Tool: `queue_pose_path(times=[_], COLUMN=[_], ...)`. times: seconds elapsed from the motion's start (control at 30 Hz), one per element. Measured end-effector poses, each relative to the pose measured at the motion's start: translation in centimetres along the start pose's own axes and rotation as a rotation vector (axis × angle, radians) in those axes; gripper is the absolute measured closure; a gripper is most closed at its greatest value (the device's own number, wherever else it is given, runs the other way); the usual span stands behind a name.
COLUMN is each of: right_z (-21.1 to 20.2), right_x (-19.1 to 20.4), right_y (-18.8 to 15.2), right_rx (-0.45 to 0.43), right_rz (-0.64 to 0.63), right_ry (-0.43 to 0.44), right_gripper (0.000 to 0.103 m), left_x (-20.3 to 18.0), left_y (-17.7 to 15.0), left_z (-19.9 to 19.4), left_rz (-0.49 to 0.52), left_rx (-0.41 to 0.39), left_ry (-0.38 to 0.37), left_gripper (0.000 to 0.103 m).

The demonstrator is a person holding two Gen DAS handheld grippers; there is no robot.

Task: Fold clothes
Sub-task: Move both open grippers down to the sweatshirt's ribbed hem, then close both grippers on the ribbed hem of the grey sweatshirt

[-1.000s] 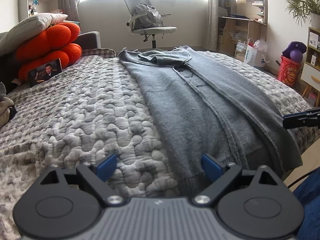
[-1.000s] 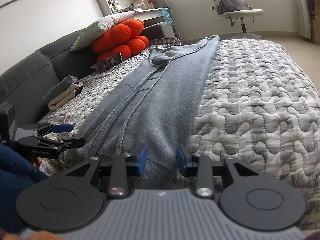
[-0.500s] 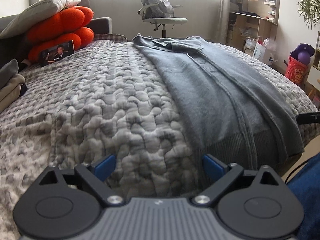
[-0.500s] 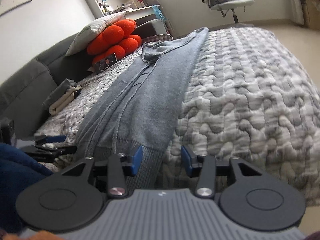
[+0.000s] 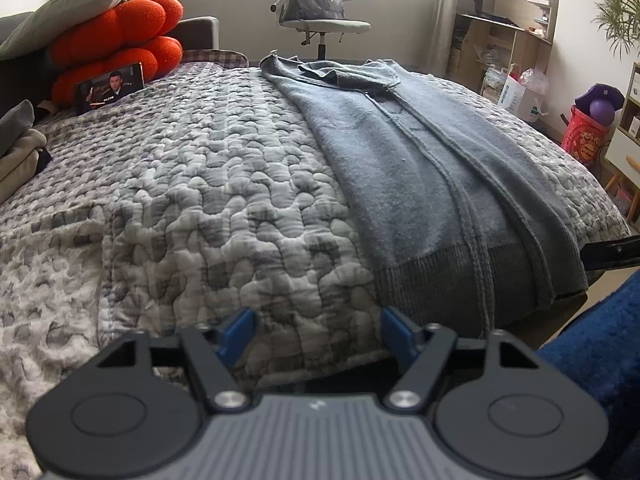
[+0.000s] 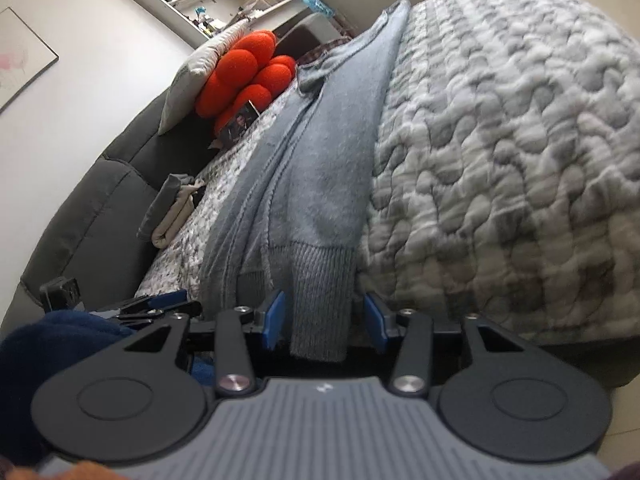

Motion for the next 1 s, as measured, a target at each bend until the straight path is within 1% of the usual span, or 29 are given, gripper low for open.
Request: queue_pose_path(times=[0.03,0.17,0.2,0.23,0.4,0.43,0.5,0.57,0.67,0.73,0.77,0.9,0.97,1.0], right_z=[0.1,0.0,0.0,0.0,0.2,0.2,0.3,0.2,0.2,0.3,0.4,0.6,0.6,0.6], right_x=[0.0,0.0,0.0,0.0,0.1,0.1,0.2,0.2,0.1,0.0,0.0,0.0,0.0,0.0], right_y=[0.0,0.0,0.0,0.0,0.2,0.2,0.3,0.4,0.4,0.6,0.7,0.9,0.8,0.7], right_rx=[0.003,0.005,0.004,0.002,0.004,0.006,0.004,0.001,-0.006,-0.008,-0.007,-0.001,0.003,0.005], right_rz=[0.004,0.016,0.017,0.014,-0.004,-0.006,-0.010,-0.014,-0.014,-0.013,-0.015,-0.018,-0.015,-0.012], right_ry=[0.007,0.028,0.032,0.037,0.048,0.050,0.057,0.066,0.080,0.091,0.096,0.111,0.117,0.118], right_gripper=[0.055,0.055,0.055,0.055,0.056,0.056,0.056,0.057,0.058,0.059,0.059,0.065,0.067,0.070], left_x=[0.0,0.1,0.1,0.1,-0.7,-0.8,-1.1,-1.2,-1.0,-1.0,-1.0,-1.0,-0.8,-0.7], left_y=[0.1,0.3,0.3,0.3,0.5,0.5,0.5,0.4,0.2,0.3,0.4,0.4,0.2,0.0], left_z=[-0.1,-0.4,-0.4,-0.3,0.3,0.3,0.4,0.6,1.5,1.9,2.0,2.0,2.1,2.2], left_rz=[-0.001,-0.037,-0.048,-0.061,-0.073,-0.083,-0.106,-0.139,-0.174,-0.199,-0.211,-0.236,-0.287,-0.315], left_rx=[0.002,0.015,0.018,0.021,0.028,0.038,0.057,0.079,0.102,0.113,0.118,0.129,0.152,0.165], left_ry=[-0.002,-0.038,-0.047,-0.053,-0.073,-0.096,-0.142,-0.176,-0.195,-0.214,-0.224,-0.259,-0.287,-0.304], left_gripper=[0.043,0.049,0.055,0.059,0.059,0.059,0.064,0.064,0.064,0.060,0.060,0.057,0.057,0.057])
Point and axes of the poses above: each gripper's, at about its wrist camera, not at the fingertips, and z roughly the way its jaws point, x to its left, y to its top, the point moved 7 cm from there along z, roughly the way its jaws point, and after that the axes turned 10 degrees about -z, right-handed, at the moved point
